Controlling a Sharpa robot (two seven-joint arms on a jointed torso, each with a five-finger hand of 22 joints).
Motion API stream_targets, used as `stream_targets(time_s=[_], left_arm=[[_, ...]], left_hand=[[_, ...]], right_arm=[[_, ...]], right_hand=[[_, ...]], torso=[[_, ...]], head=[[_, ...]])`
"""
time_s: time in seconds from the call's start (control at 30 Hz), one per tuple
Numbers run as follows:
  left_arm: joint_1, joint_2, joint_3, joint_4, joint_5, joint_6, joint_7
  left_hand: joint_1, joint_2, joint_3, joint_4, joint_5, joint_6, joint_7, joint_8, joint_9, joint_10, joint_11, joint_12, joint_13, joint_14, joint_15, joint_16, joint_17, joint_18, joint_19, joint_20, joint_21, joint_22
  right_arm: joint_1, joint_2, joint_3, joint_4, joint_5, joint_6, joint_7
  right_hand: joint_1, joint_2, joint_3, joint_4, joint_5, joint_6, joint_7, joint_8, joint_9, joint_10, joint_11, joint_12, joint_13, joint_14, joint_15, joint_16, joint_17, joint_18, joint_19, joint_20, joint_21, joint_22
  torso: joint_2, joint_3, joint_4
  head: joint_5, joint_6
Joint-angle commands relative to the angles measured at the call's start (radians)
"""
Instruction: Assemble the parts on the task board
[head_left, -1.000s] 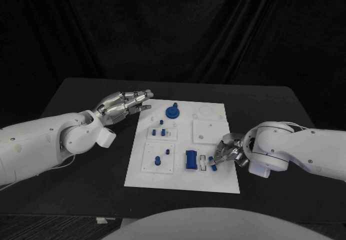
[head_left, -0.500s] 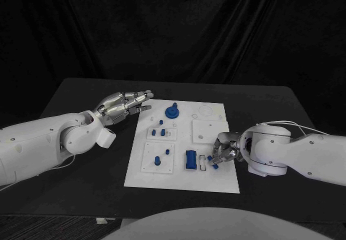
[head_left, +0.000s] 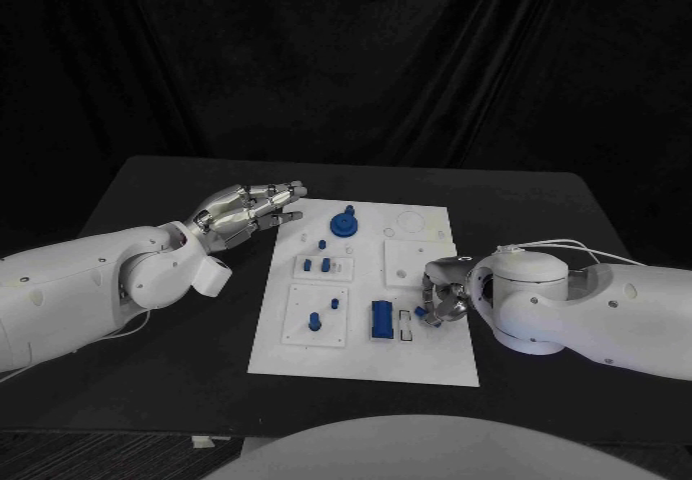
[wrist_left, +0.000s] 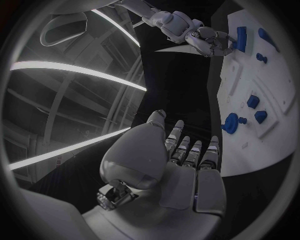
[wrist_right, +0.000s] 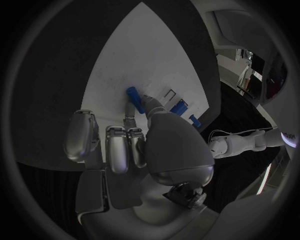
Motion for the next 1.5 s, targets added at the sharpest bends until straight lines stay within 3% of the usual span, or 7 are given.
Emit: stream_targets(time_s=[0.03, 0.23, 0.33, 0.57, 0.8, 1.07, 1.5], left_arm=[[-0.001, 0.001, 0.001, 0.002, 0.007, 0.014, 0.008], [-0.001, 0.001, 0.001, 0.002, 0.007, 0.015, 0.006], [-0.001, 0.001, 0.001, 0.002, 0.007, 0.016, 0.005], [-0.001, 0.002, 0.001, 0.002, 0.007, 0.017, 0.003], [-0.001, 0.002, 0.001, 0.002, 0.007, 0.018, 0.002], [-0.001, -0.001, 0.001, 0.003, 0.007, 0.018, 0.001], [-0.002, 0.000, 0.001, 0.002, 0.007, 0.019, 0.000]], left_hand=[[0.002, 0.011, 0.008, -0.001, 0.004, 0.004, 0.002, 0.005, 0.001, 0.001, 0.007, 0.006, 0.001, -0.001, 0.009, 0.007, 0.001, -0.005, 0.007, -0.001, 0.002, 0.001], [0.002, 0.011, 0.008, -0.001, 0.004, 0.004, 0.002, 0.005, 0.001, 0.001, 0.007, 0.006, 0.001, -0.001, 0.009, 0.007, 0.001, -0.005, 0.007, -0.001, 0.002, 0.001], [0.002, 0.011, 0.008, -0.001, 0.004, 0.003, 0.002, 0.005, 0.001, 0.002, 0.007, 0.007, 0.002, 0.000, 0.010, 0.007, 0.001, -0.005, 0.007, -0.001, 0.003, 0.002], [0.002, 0.012, 0.009, -0.001, 0.005, 0.003, 0.003, 0.005, 0.001, 0.004, 0.008, 0.012, 0.002, 0.000, 0.010, 0.008, 0.001, -0.005, 0.008, -0.001, 0.003, 0.002], [0.003, 0.012, 0.009, -0.001, 0.005, 0.003, 0.003, 0.005, 0.001, 0.005, 0.010, 0.014, 0.003, 0.001, 0.010, 0.008, 0.001, -0.005, 0.008, -0.001, 0.003, 0.002], [0.003, 0.013, 0.011, -0.002, 0.005, 0.004, 0.005, 0.006, 0.001, 0.010, 0.013, 0.023, 0.004, 0.001, 0.009, 0.009, 0.001, -0.005, 0.010, -0.001, 0.003, 0.003], [0.004, 0.013, 0.012, -0.002, 0.005, 0.005, 0.008, 0.007, 0.001, 0.017, 0.016, 0.035, 0.006, 0.002, 0.008, 0.009, 0.001, -0.005, 0.010, -0.001, 0.004, 0.002]], right_arm=[[-0.011, 0.000, -0.006, -0.007, -0.072, 0.066, -0.074], [-0.018, 0.001, -0.006, -0.009, -0.077, 0.066, -0.074], [-0.023, -0.001, -0.006, -0.009, -0.077, 0.052, -0.072], [-0.029, 0.000, -0.006, -0.014, -0.078, 0.036, -0.069], [-0.037, 0.000, -0.006, -0.018, -0.078, 0.017, -0.064], [-0.040, -0.020, -0.006, -0.005, -0.031, -0.043, -0.052], [0.026, -0.068, -0.006, 0.002, 0.546, -0.168, -0.050]], right_hand=[[0.024, 0.008, 0.027, -0.018, 0.013, 0.016, -0.001, 0.001, -0.182, 0.108, 0.000, -0.002, 0.263, 0.090, 0.001, -0.004, 0.204, 0.019, 0.001, 0.000, -0.004, 0.166], [0.008, -0.024, 0.147, -0.069, 0.051, 0.075, 0.003, -0.050, -0.245, 0.108, 0.003, -0.002, 0.263, 0.089, 0.004, -0.004, 0.203, 0.019, 0.000, 0.000, -0.005, 0.166], [-0.037, -0.052, 0.240, -0.101, 0.069, 0.123, 0.005, -0.116, -0.306, 0.108, 0.006, -0.002, 0.263, 0.088, 0.005, -0.007, 0.197, 0.018, 0.003, 0.002, 0.001, 0.168], [-0.086, -0.070, 0.293, -0.123, -0.008, 0.148, 0.011, -0.189, -0.373, 0.108, 0.011, -0.002, 0.263, 0.088, 0.010, -0.007, 0.195, 0.017, 0.005, 0.007, 0.005, 0.169], [-0.090, -0.069, 0.301, -0.130, -0.016, 0.171, 0.008, -0.196, -0.386, 0.108, 0.010, -0.002, 0.263, 0.088, 0.009, -0.008, 0.195, 0.016, 0.006, 0.007, 0.008, 0.169], [-0.119, -0.068, 0.324, -0.134, 0.105, 0.219, 0.002, -0.214, -0.414, 0.108, 0.004, -0.002, 0.263, 0.088, 0.004, -0.008, 0.194, 0.015, 0.009, 0.003, 0.017, 0.172], [-0.151, -0.064, 0.319, -0.121, 0.088, 0.248, -0.007, -0.218, -0.424, 0.108, -0.006, -0.002, 0.263, 0.088, -0.003, -0.009, 0.191, 0.012, 0.016, -0.002, 0.034, 0.176]], torso=[[0.000, -0.0004, 0.0004], [0.000, -0.0006, 0.0005], [0.000, -0.0005, 0.0002], [0.000, -0.0003, -0.0005], [0.000, 0.0006, -0.0004], [0.001, 0.0001, 0.0001], [-0.001, 0.0006, -0.0008]], head=[[0.000, 0.000], [0.001, 0.000], [0.001, 0.000], [0.001, 0.000], [0.005, 0.000], [0.006, 0.000], [0.008, 0.000]])
